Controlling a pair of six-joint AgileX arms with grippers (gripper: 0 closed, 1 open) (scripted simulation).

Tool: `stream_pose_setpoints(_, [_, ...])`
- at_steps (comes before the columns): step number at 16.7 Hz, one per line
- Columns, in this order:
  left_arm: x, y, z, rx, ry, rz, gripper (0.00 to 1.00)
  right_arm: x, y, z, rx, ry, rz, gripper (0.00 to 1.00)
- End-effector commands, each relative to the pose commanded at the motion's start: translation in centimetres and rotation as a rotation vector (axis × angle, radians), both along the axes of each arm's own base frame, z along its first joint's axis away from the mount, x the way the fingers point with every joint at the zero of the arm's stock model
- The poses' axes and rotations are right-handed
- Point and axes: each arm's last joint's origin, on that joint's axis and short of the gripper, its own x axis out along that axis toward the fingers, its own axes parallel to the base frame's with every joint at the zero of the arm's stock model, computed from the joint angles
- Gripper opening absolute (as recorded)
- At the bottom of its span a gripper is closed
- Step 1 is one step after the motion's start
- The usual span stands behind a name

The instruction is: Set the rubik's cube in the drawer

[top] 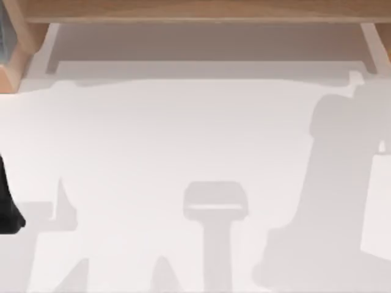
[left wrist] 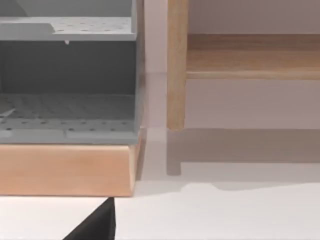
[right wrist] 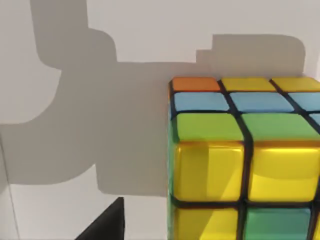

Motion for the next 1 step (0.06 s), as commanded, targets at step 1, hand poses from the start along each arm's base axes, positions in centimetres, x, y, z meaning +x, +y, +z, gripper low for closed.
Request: stream_pose_setpoints(1, [0.00, 0.00, 0.00, 0.000, 0.000, 0.000, 1.00, 0.00, 0.00, 0.00, 0.000, 0.000, 0.000, 1.00])
